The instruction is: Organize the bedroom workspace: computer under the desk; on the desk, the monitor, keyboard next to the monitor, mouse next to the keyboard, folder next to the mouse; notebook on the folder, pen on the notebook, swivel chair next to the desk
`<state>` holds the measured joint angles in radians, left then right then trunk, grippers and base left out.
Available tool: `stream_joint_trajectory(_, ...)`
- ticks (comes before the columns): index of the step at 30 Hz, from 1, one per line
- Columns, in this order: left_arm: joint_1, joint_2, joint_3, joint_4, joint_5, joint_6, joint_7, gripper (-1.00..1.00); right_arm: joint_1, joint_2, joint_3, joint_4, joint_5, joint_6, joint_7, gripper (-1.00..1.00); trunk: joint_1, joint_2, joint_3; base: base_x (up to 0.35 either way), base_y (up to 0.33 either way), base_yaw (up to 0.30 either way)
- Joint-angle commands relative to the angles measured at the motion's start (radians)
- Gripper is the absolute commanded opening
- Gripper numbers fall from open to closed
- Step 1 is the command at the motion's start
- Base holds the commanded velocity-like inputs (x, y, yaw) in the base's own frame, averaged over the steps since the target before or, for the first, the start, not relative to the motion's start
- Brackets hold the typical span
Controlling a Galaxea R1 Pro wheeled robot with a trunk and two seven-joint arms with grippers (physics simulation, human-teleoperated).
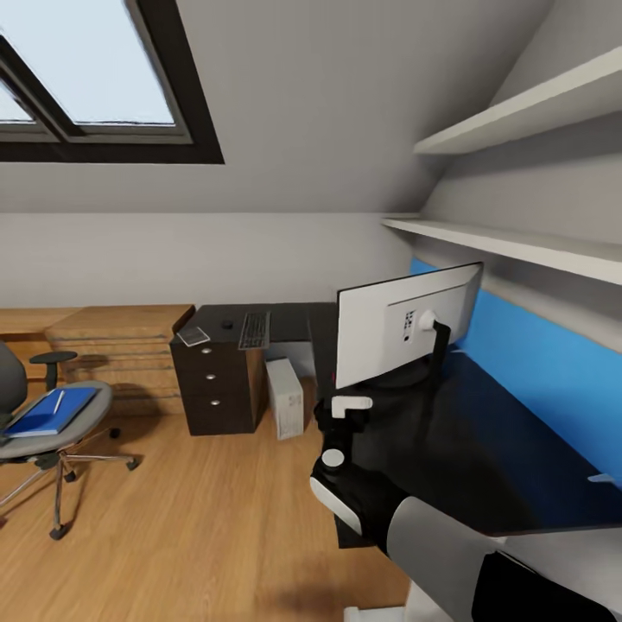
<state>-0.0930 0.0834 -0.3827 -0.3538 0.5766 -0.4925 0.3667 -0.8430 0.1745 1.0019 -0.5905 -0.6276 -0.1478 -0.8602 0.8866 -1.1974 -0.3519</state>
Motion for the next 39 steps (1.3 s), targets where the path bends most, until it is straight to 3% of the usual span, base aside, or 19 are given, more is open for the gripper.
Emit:
stream_joint_trajectory(1,-0.001,0.001,-0.008,-0.001,0.004,-0.002,0.008,1.0,-0.002,0.0,0.007,-0.001,-0.011,-0.009,-0.005,1.0,0.0,-0.001,-0.001,0.204,0.293,0.0)
stream_joint_trajectory(7,-0.001,0.001,-0.008,-0.001,0.002,-0.002,0.008,1.0,-0.002,0.0,0.007,-0.034,-0.01,-0.007,-0.011,1.0,0.0,-0.001,-0.001,0.202,0.295,0.0)
stream_joint_trajectory(16,-0.001,0.001,-0.008,-0.001,0.003,0.002,0.008,1.0,-0.002,0.0,0.007,-0.038,-0.009,-0.01,-0.162,1.0,0.0,-0.001,-0.001,0.171,0.289,0.0)
stream_joint_trajectory(29,-0.001,0.0,-0.009,-0.001,0.003,0.002,0.009,1.0,-0.002,0.0,0.009,-0.03,0.005,-0.049,-0.186,1.0,0.0,-0.001,-0.001,0.032,0.046,0.0)
stream_joint_trajectory(33,-0.001,-0.001,-0.01,-0.001,0.003,0.004,0.009,1.0,-0.003,0.0,0.001,-0.028,0.026,-0.06,-0.17,1.0,0.0,-0.001,-0.001,0.001,0.001,0.0)
stream_joint_trajectory(36,-0.001,-0.001,-0.01,-0.001,0.002,0.005,0.009,1.0,-0.019,-0.009,-0.009,0.003,0.03,-0.06,-0.105,1.0,0.0,-0.001,-0.001,0.0,0.0,0.0)
stream_joint_trajectory(37,-0.001,-0.002,-0.01,-0.001,0.002,0.005,0.008,1.0,-0.108,-0.019,-0.076,0.079,0.026,-0.04,-0.004,1.0,0.0,-0.001,-0.001,0.0,0.0,0.0)
stream_joint_trajectory(39,-0.001,-0.001,-0.01,-0.001,0.002,0.005,0.008,1.0,-0.13,-0.021,-0.126,0.12,0.025,-0.026,0.051,1.0,0.0,-0.001,-0.001,0.0,0.0,0.0)
